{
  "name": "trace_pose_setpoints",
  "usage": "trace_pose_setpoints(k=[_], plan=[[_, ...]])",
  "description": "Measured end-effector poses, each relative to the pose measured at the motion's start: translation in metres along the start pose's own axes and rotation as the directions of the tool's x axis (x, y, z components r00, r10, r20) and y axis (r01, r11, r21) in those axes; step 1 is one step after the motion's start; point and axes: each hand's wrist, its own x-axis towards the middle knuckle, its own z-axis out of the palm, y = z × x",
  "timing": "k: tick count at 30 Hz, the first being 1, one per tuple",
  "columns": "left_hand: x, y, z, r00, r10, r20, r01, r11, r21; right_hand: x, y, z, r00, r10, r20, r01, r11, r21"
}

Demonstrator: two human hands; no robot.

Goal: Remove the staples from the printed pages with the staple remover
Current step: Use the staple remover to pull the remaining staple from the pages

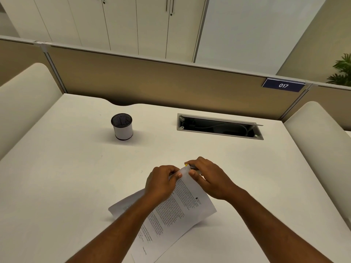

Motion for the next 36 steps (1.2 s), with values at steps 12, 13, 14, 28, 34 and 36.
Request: trace_pose_setpoints(k=[12, 13, 14, 28, 34, 36], plan=[[-0.002, 0.001, 0.000, 0.998, 0.062, -0.026, -0.060, 0.995, 0.074, 0.006, -0.008, 0.000, 1.000, 0.007, -0.004, -0.007, 0.998, 0.062], [-0.003, 0.001, 0.000, 0.997, 0.068, -0.029, -0.065, 0.995, 0.081, 0.006, -0.007, 0.001, 1.000, 0.011, -0.013, -0.011, 0.998, 0.067], [-0.003, 0.001, 0.000, 0.997, 0.073, -0.031, -0.070, 0.994, 0.087, 0.006, -0.007, 0.001, 1.000, 0.017, -0.023, -0.015, 0.997, 0.075], [-0.005, 0.003, 0.003, 0.995, 0.098, -0.024, -0.095, 0.991, 0.096, 0.000, -0.010, 0.029, 0.933, 0.045, -0.358, -0.025, 0.998, 0.061], [-0.006, 0.000, -0.001, 0.997, 0.072, -0.025, -0.069, 0.993, 0.094, -0.001, -0.003, 0.019, 0.985, -0.014, -0.169, 0.030, 0.995, 0.093], [-0.007, 0.001, -0.001, 0.997, 0.078, -0.012, -0.076, 0.992, 0.100, -0.003, -0.001, 0.014, 0.996, -0.014, -0.083, 0.022, 0.994, 0.103]])
